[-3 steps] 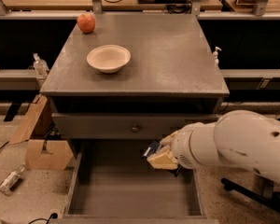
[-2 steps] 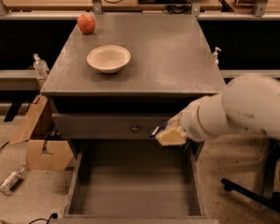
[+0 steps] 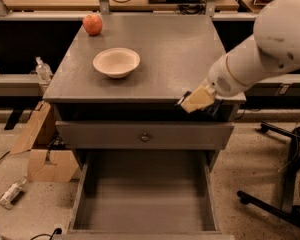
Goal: Pick rxbar blueberry from middle drawer and place on counter
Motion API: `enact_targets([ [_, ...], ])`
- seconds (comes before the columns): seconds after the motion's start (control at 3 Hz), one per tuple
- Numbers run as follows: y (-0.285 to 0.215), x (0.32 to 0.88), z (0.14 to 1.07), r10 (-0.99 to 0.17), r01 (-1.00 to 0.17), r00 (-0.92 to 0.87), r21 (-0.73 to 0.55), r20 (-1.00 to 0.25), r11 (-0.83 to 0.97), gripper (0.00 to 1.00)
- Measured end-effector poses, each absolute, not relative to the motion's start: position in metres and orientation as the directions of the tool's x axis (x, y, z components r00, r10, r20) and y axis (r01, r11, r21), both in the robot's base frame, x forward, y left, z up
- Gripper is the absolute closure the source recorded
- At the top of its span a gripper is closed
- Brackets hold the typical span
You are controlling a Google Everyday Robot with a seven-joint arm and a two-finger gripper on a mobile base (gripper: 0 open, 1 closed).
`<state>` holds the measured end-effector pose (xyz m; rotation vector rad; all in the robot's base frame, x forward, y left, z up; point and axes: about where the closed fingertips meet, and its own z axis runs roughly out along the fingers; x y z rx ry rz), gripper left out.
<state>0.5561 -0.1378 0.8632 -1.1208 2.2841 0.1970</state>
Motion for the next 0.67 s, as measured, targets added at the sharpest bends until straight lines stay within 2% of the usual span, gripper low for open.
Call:
enact_targets([
  [0.67,-0.134,0.663,0.916,-0.641,-0.796,-0.36,-0.136,-0.677,0.59,1.0],
])
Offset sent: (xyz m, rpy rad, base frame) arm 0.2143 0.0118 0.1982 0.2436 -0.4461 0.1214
